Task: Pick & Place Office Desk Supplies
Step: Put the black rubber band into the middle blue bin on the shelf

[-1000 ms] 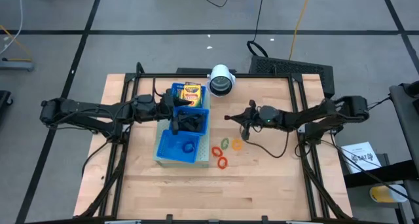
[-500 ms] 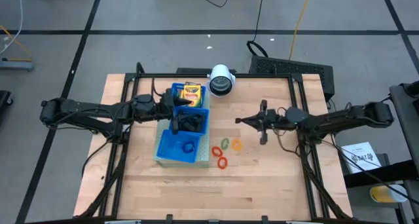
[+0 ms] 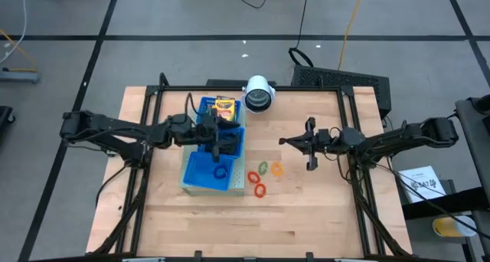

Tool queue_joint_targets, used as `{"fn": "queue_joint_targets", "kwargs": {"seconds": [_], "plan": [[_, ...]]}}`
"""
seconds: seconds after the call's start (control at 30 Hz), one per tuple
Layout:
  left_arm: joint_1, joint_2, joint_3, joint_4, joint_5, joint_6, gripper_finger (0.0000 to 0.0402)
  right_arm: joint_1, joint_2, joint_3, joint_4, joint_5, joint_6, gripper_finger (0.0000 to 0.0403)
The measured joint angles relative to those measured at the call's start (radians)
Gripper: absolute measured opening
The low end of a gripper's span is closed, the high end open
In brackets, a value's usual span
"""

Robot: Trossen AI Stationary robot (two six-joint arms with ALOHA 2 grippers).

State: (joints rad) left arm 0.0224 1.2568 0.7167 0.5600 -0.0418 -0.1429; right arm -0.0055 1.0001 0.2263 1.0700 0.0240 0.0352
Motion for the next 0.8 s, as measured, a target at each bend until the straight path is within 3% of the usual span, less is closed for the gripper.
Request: {"fn": "queue_joint_targets", "kwargs": {"seconds": [0.37, 0.8], "plan": [[-0.017, 0.171, 0.181, -0.058, 0.124, 0.032, 0.0271, 0.075, 0.22, 0.152, 0.109, 0.004, -0.059, 0.0006], [-0.048, 0.214, 0.199, -0.054, 0.128, 0.034, 0.0271, 0.101, 0.437, 0.323, 0.143, 0.058, -0.13, 0.0006]]}}
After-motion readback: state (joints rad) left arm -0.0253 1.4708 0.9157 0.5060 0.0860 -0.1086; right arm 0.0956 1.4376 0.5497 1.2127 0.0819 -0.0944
